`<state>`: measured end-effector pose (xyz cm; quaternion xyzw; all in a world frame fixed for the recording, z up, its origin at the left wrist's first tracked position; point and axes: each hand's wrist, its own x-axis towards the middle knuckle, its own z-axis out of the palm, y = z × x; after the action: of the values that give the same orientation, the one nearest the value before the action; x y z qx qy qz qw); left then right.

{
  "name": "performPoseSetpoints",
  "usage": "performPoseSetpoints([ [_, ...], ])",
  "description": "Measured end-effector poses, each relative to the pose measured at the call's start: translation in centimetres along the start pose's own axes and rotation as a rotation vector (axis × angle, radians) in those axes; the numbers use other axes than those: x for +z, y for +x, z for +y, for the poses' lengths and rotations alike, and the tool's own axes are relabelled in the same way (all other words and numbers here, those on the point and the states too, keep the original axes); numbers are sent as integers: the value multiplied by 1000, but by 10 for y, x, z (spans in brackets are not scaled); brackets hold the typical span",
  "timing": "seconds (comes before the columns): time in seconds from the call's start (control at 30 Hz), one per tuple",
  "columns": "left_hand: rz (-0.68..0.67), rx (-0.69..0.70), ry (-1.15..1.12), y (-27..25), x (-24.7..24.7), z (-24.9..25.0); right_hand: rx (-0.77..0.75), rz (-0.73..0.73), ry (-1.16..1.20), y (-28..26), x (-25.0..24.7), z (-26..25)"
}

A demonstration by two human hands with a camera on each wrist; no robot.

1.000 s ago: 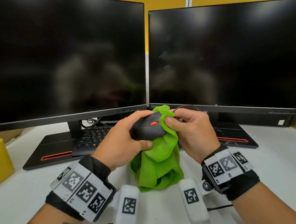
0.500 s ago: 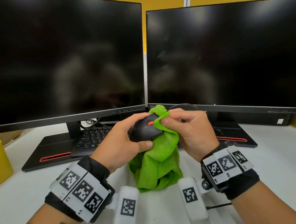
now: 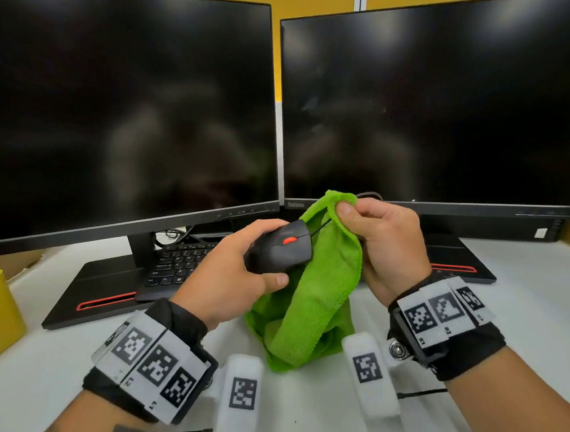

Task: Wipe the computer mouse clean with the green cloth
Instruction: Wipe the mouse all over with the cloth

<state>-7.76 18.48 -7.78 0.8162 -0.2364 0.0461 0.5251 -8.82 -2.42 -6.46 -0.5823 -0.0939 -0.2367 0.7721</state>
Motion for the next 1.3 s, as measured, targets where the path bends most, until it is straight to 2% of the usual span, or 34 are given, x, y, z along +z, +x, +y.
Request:
performPoseSetpoints([
  [0.27, 46, -45, 17, 3, -15, -11, 179, 178, 259, 14, -15, -12],
  [0.37, 36, -35, 54, 3, -18, -13, 238, 217, 283, 12, -16, -15],
  [0.47, 62, -44, 76, 3, -26, -16, 246, 320, 279, 11, -20, -24],
  [0.57, 63, -50, 84, 2, -30, -16, 231, 417, 207, 9, -26, -34],
  [0.7, 58, -50, 103, 2, -31, -14, 207, 434, 53, 11, -34, -32],
  [0.87, 79, -52, 118, 0, -31, -12, 154, 436, -21, 19, -49, -22],
  [0.93, 77, -51, 126, 0, -29, -13, 73, 376, -276, 23, -52, -16],
  [0.97, 79, -53, 126, 0, -29, -13, 44, 392, -359, 27, -50, -16],
  [1.03, 83, -57, 125, 1, -28, -13, 30, 419, -404, 25, -45, -24],
  [1.1, 86, -59, 120, 1, -28, -13, 97, 440, -300, 25, -42, -26],
  [1.17, 89, -64, 110, 1, -29, -13, 136, 397, -31, 22, -47, -14],
  [1.27, 91, -58, 87, 0, -29, -12, 274, 206, 422, 17, -44, -12],
  [1.3, 89, -53, 80, 0, -29, -12, 287, 195, 419, 17, -44, -11],
])
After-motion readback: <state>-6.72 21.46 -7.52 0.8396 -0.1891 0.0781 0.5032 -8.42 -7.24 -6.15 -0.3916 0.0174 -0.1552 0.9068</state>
